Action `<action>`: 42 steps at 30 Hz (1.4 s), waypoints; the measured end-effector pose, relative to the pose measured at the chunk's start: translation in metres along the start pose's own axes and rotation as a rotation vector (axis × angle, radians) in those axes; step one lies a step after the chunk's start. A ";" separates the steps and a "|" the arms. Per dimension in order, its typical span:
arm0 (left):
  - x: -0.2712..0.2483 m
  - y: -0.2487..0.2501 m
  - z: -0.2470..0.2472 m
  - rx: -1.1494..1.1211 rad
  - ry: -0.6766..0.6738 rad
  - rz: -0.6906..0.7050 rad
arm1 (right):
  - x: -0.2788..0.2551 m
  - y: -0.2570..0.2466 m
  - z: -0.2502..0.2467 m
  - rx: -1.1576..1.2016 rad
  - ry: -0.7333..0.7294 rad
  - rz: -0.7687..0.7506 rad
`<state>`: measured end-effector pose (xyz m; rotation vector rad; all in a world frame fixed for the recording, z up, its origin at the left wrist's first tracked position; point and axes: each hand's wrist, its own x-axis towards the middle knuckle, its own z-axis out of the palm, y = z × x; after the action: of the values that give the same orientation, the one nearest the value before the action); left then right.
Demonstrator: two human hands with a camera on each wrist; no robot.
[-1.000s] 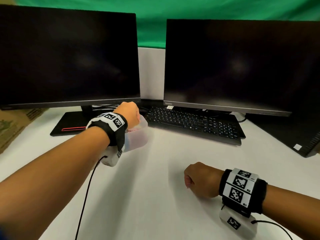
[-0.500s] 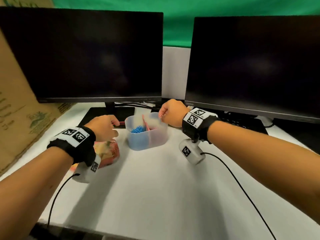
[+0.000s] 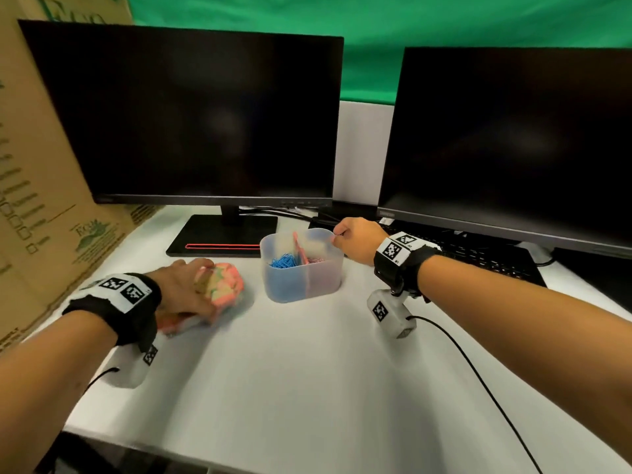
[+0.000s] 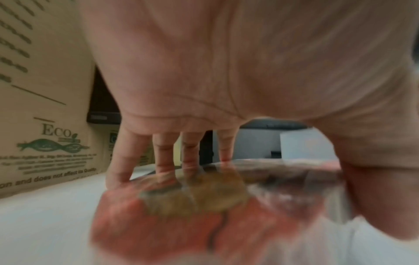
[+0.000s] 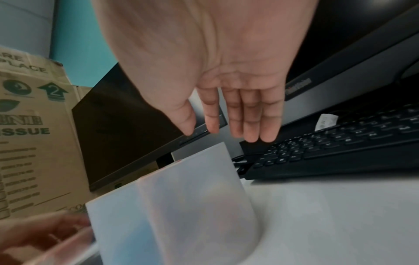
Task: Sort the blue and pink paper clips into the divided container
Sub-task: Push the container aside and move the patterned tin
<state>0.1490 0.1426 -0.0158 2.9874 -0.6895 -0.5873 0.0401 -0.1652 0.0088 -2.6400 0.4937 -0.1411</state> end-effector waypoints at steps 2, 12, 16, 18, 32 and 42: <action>0.003 -0.003 -0.017 -0.057 0.094 0.013 | -0.002 0.005 -0.004 0.015 -0.006 0.012; 0.018 0.108 -0.066 -0.023 0.224 0.213 | 0.005 0.000 -0.004 0.574 -0.084 0.257; 0.028 0.143 -0.056 0.043 0.175 0.250 | 0.006 0.000 -0.008 0.711 -0.132 0.332; 0.033 0.151 -0.053 0.062 0.172 0.262 | 0.009 0.002 -0.006 0.714 -0.121 0.334; 0.041 0.158 -0.046 0.080 0.129 0.280 | 0.009 0.000 -0.003 0.493 -0.084 0.279; 0.046 0.151 -0.039 0.000 0.109 0.293 | 0.007 -0.002 -0.002 0.706 -0.091 0.404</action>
<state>0.1386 -0.0162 0.0198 2.8122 -1.0888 -0.4042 0.0465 -0.1670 0.0112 -1.8159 0.7678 -0.0514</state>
